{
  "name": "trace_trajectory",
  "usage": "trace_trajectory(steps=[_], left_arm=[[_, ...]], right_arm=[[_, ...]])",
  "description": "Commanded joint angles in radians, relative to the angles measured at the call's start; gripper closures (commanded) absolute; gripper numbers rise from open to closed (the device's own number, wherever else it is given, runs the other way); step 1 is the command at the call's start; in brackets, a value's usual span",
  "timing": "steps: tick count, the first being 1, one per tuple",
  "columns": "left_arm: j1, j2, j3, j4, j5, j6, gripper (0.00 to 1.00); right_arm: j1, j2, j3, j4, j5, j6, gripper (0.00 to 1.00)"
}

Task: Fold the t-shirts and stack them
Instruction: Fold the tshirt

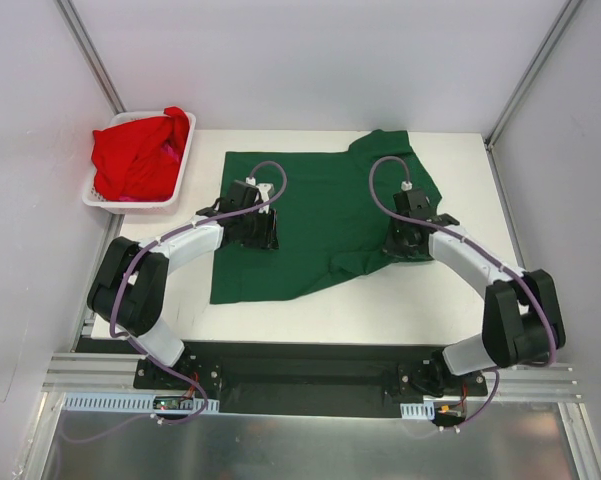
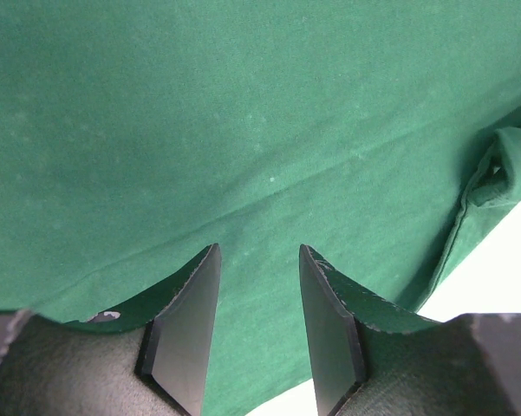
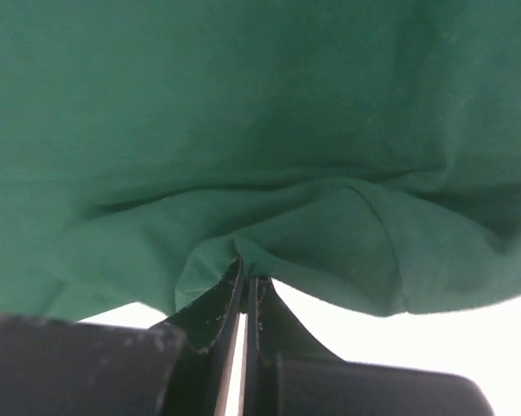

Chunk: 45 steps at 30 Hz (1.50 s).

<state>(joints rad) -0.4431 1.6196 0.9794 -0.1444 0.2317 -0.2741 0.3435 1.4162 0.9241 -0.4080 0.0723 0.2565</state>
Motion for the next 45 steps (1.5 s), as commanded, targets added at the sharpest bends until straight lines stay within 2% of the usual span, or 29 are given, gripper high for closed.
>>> trace_trajectory(steps=[1,16,18,20,22,23,26,36,45], left_arm=[[0.010,-0.010,0.028,0.008,0.017,0.023,0.59],[0.020,-0.007,0.035,-0.001,0.017,0.026,0.59],[0.021,-0.007,0.035,-0.003,0.017,0.026,0.59],[0.021,-0.007,0.035,-0.001,0.018,0.026,0.59],[0.021,-0.007,0.031,-0.003,0.015,0.026,0.59],[0.020,-0.007,0.031,-0.004,0.015,0.027,0.59],[0.020,-0.009,0.030,-0.003,0.017,0.026,0.59],[0.021,-0.009,0.030,-0.004,0.029,0.018,0.59],[0.020,-0.024,0.022,-0.001,0.024,0.021,0.59]], right_arm=[[-0.001,0.081,0.068,0.052,-0.003,-0.052,0.99],[-0.005,0.254,0.274,0.092,0.052,-0.117,0.99],[-0.003,0.285,0.291,0.103,0.060,-0.125,0.90],[-0.005,0.300,0.305,0.107,0.072,-0.134,0.75],[-0.006,0.313,0.311,0.118,0.084,-0.143,0.69],[-0.006,0.316,0.315,0.124,0.092,-0.149,0.59],[-0.014,0.320,0.328,0.123,0.101,-0.158,0.51],[-0.017,0.190,0.234,0.083,0.113,-0.131,0.49],[-0.060,0.061,0.058,0.113,0.000,-0.060,0.49]])
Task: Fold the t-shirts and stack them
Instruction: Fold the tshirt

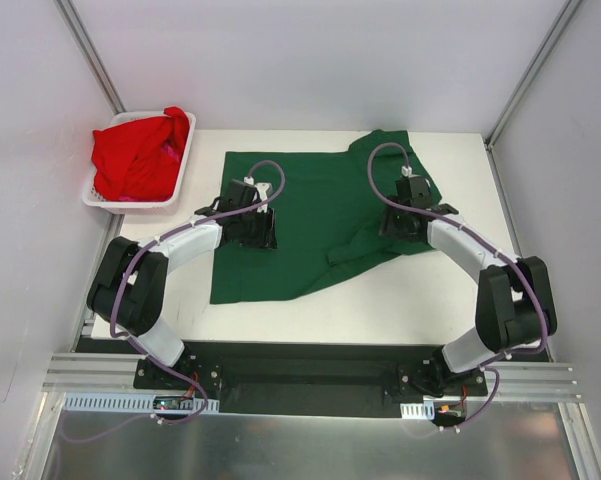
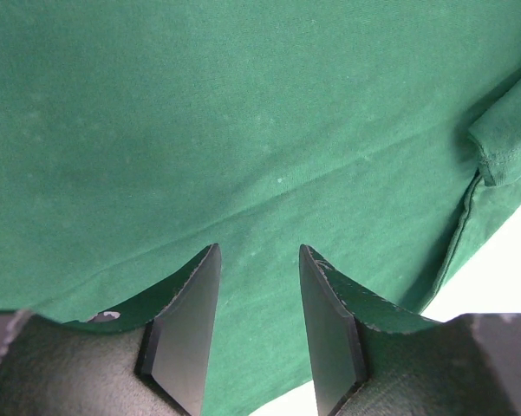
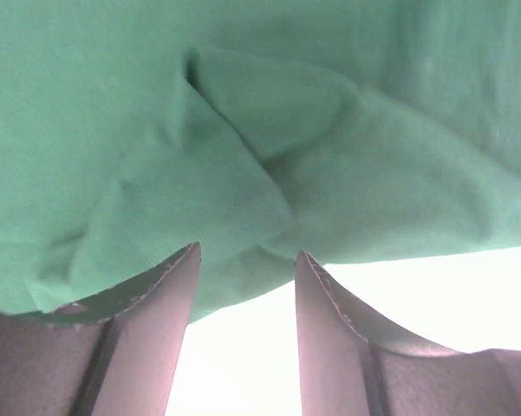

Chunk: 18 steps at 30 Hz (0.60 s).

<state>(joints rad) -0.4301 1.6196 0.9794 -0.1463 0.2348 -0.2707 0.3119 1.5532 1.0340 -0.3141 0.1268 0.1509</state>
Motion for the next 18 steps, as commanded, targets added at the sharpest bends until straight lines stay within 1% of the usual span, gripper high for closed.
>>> trace_trajectory(steps=[1,6,18], left_arm=[[0.007,-0.024,0.022,0.001,0.023,0.016,0.58],[0.007,-0.020,0.027,0.001,0.020,0.014,0.57],[0.007,-0.035,0.018,-0.001,0.000,0.016,0.56]], right_arm=[[-0.033,-0.084,-0.064,0.026,-0.073,0.049,0.49],[-0.068,-0.099,-0.110,0.043,-0.116,0.052,0.49],[-0.148,-0.036,-0.130,0.125,-0.263,0.047,0.48]])
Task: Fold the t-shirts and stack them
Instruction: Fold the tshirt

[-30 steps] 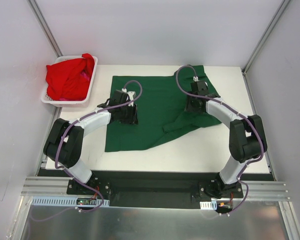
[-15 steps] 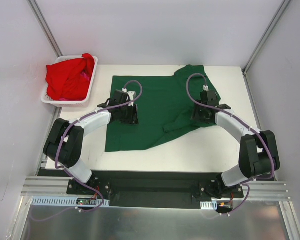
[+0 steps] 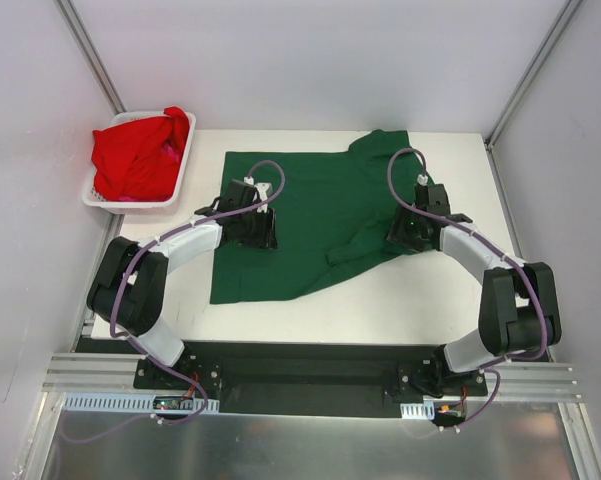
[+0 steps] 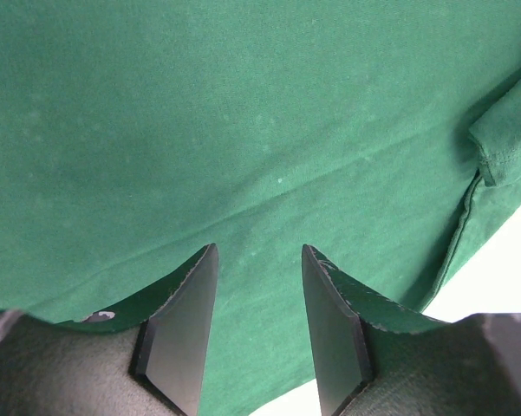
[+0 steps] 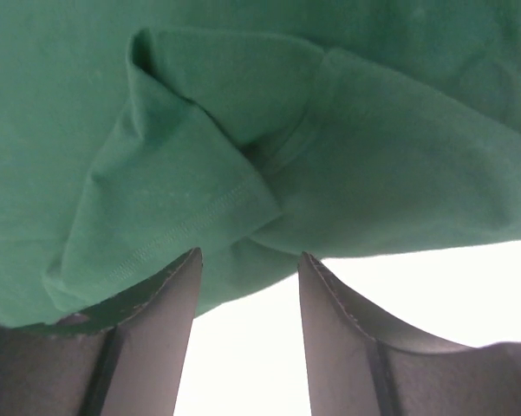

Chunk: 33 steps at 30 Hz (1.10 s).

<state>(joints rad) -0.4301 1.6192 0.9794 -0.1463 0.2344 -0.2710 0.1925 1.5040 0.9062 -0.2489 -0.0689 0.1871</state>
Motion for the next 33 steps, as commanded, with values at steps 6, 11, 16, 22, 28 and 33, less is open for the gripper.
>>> trace_trajectory(steps=[6,11,16,22,28,33], left_arm=[[0.008,-0.035,0.018,-0.003,-0.001,0.016,0.57],[0.008,-0.036,0.018,-0.003,-0.004,0.016,0.56],[0.010,-0.035,0.018,-0.001,-0.004,0.016,0.56],[0.011,-0.035,0.021,-0.001,-0.003,0.015,0.56],[0.011,-0.035,0.021,-0.001,-0.003,0.016,0.57],[0.013,-0.039,0.016,-0.003,-0.009,0.016,0.56]], right_arm=[[-0.054,0.044,0.003,0.074,-0.104,0.008,0.48],[-0.054,0.076,0.008,0.085,-0.137,0.006,0.48],[-0.054,0.087,0.011,0.092,-0.158,0.005,0.50],[-0.054,0.093,0.013,0.094,-0.161,-0.002,0.53],[-0.054,0.105,0.019,0.099,-0.161,-0.009,0.57],[-0.056,0.114,0.026,0.097,-0.148,-0.017,0.57]])
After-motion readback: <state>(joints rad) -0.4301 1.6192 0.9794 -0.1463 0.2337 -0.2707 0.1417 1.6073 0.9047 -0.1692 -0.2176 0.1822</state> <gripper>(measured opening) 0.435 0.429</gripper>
